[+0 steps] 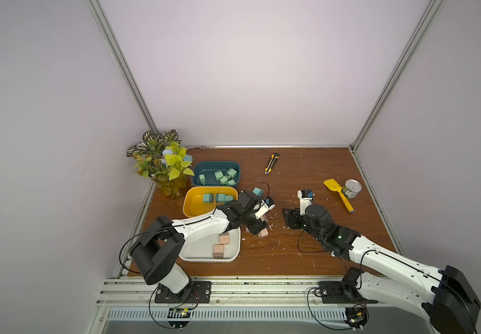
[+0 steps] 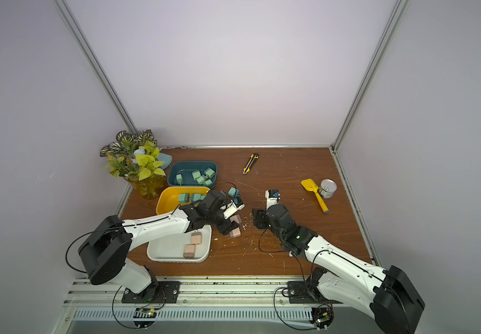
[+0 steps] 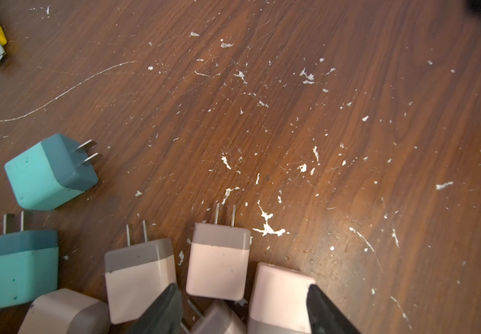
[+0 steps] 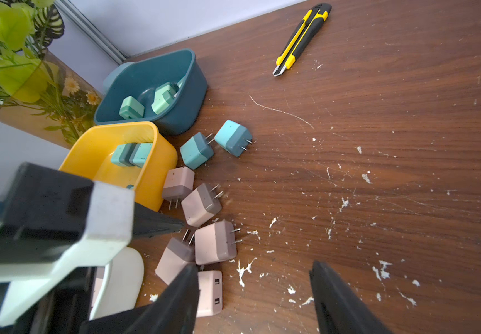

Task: Place the plugs by color into the storage box
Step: Pick up the plug from the center of the board.

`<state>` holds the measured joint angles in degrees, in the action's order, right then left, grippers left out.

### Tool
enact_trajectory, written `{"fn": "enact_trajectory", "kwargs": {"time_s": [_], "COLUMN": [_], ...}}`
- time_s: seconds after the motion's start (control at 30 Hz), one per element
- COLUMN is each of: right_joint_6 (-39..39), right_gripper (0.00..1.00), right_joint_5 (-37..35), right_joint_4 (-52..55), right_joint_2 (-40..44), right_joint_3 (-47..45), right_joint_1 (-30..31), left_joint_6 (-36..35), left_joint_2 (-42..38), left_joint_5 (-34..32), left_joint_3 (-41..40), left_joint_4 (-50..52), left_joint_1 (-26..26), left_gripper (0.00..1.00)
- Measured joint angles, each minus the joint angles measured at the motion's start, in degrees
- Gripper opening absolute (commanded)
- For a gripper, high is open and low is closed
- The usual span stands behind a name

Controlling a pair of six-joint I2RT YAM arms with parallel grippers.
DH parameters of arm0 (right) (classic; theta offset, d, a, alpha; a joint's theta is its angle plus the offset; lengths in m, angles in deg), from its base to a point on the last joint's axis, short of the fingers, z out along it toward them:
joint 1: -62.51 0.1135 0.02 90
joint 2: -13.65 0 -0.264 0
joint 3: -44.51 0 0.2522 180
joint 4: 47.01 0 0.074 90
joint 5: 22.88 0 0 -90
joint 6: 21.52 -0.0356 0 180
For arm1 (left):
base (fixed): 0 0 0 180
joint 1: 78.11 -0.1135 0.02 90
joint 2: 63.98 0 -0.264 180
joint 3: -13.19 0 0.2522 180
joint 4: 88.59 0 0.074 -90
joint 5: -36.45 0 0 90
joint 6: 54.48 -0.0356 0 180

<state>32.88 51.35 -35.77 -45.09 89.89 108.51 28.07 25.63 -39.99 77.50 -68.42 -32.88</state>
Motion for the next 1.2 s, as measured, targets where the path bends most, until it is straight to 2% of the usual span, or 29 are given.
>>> {"fn": "enact_trajectory", "kwargs": {"time_s": [0.23,0.67,0.93,1.2], "right_joint_6": [0.22,-0.55,-0.94,-1.2], "right_gripper": [0.68,0.69,0.69,0.69], "right_joint_5": [1.05,1.07,1.07,1.03], "right_joint_4": [-0.74,-3.45,-3.26,-1.9], "right_joint_2": [-2.73,-2.19,-1.62,1.05], "right_joint_3": [0.15,-0.9,-1.01,-1.01], "right_joint_1": [0.0,0.0,0.0,0.0], "left_joint_6": [-0.61,-0.76,-0.98,-1.38], "left_joint_2": [2.58,7.1,6.69,1.49], "left_joint_5": [0.79,1.57,1.38,0.98], "left_joint_3": [0.79,3.93,3.93,0.57], "left_joint_4": [1.14,2.86,3.63,4.37], "left_joint_1": [0.2,0.2,0.22,1.51], "left_gripper": [0.7,0.67,0.62,0.62]}}
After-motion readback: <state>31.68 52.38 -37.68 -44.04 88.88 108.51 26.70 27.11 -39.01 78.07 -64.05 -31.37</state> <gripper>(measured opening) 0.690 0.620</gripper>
